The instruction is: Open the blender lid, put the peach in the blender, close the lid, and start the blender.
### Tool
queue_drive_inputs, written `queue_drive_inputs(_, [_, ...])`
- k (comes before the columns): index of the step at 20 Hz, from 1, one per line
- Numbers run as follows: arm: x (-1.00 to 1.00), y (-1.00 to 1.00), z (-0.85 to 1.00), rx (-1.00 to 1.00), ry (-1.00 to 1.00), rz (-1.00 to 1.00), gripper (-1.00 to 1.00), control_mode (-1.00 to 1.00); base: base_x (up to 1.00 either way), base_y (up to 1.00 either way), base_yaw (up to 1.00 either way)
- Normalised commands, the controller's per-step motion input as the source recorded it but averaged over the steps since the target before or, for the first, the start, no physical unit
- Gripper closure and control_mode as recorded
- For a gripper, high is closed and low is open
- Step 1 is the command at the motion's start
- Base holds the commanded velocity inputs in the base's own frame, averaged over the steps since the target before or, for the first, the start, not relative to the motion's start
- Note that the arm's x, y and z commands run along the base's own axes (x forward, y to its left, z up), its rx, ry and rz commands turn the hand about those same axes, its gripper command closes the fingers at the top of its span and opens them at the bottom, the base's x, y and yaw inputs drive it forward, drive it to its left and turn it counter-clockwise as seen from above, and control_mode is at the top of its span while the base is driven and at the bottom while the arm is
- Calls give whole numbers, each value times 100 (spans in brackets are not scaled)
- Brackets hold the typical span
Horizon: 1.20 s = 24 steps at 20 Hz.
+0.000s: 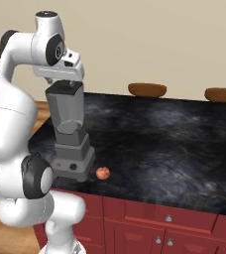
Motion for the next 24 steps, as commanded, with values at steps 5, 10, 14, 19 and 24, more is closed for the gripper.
queue_drive_inputs(5, [16,9,-2,-9,7,0,-100,-100,0,0,0])
queue_drive_inputs(10, [9,7,-2,-10,4,0,-100,-100,0,0,0])
queue_drive_inputs(14, [0,1,-18,-6,6,0,-100,-100,0,0,0])
queue_drive_inputs(19, [0,-4,-32,0,5,0,-100,-100,0,0,0])
queue_drive_inputs(24, [0,-18,-32,5,0,0,-100,-100,0,0,0])
